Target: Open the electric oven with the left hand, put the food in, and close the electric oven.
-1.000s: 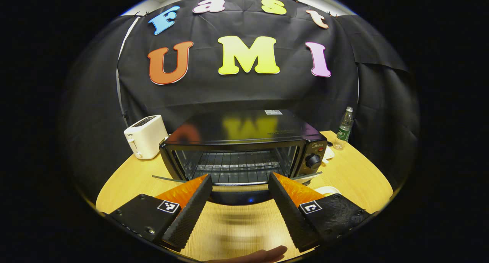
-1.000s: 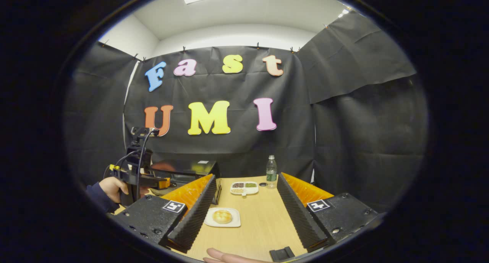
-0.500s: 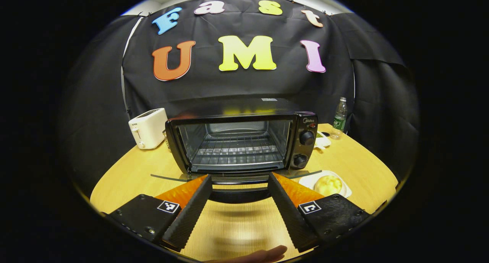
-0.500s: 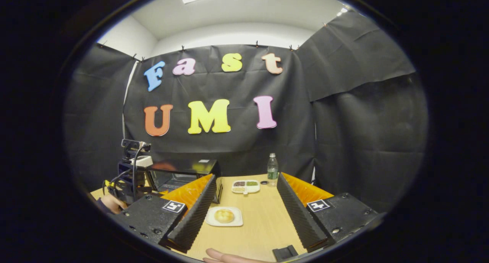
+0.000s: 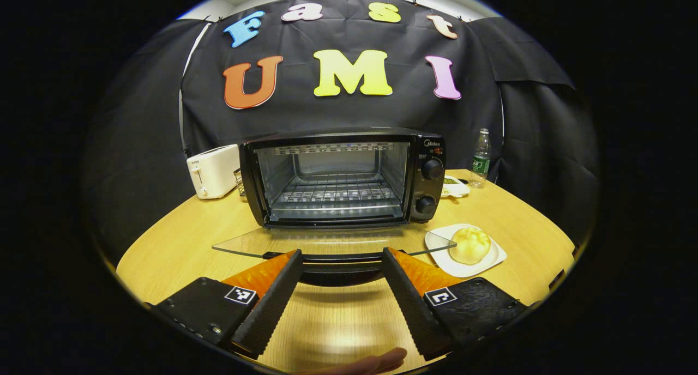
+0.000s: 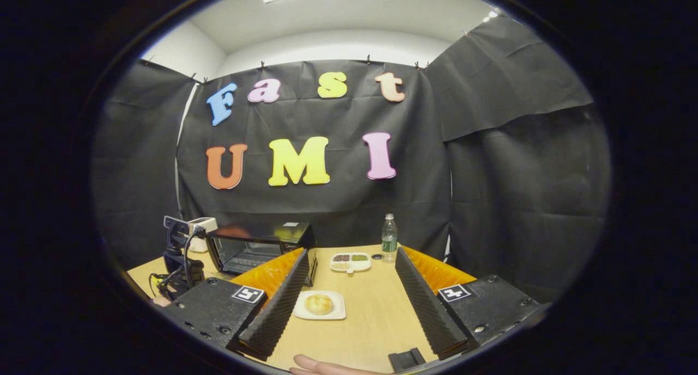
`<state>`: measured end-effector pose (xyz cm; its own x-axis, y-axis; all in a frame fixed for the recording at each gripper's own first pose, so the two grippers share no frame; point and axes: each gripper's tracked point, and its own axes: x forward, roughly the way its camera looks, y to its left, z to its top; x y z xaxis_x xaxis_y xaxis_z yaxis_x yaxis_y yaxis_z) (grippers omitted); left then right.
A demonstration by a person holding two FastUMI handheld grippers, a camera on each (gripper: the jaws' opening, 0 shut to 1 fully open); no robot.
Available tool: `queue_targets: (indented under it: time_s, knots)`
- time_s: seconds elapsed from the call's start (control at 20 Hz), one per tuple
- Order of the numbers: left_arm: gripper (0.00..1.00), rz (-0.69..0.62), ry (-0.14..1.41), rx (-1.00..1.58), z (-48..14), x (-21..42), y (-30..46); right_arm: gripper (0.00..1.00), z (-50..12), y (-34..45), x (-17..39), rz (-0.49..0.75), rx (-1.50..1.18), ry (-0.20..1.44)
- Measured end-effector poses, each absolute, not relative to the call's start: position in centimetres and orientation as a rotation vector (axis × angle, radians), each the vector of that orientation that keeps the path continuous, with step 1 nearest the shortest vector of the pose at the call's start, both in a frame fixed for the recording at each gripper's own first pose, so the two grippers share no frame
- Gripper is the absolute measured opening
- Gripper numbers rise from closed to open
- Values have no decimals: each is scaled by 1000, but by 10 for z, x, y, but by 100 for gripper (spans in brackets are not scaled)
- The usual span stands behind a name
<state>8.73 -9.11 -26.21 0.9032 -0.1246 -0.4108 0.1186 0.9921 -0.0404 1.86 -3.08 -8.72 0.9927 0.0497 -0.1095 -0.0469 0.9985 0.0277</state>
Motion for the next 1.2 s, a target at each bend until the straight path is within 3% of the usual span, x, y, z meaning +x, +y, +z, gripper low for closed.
queue_targets:
  time_s: [0.05, 0.1, 0.25, 0.6, 0.85, 1.2]
  knots:
    - [85, -123, 439, -25, -268, 86, -91, 99, -88, -31, 20, 48, 28, 112]
    - [100, -121, 455, -33, -275, 83, -92, 99, -90, -32, 21, 47, 30, 116]
    - [94, -122, 499, -31, -293, 78, -95, 99, -94, -32, 23, 49, 32, 125]
    - [94, -126, 516, -21, -309, 72, -95, 98, -103, -32, 29, 41, 21, 141]
    - [95, -108, 446, -2, -276, 61, -83, 98, -115, -30, 39, 31, 10, 173]
    - [95, -151, 274, -2, -175, 22, -73, 99, -152, -6, 72, 44, 12, 251]
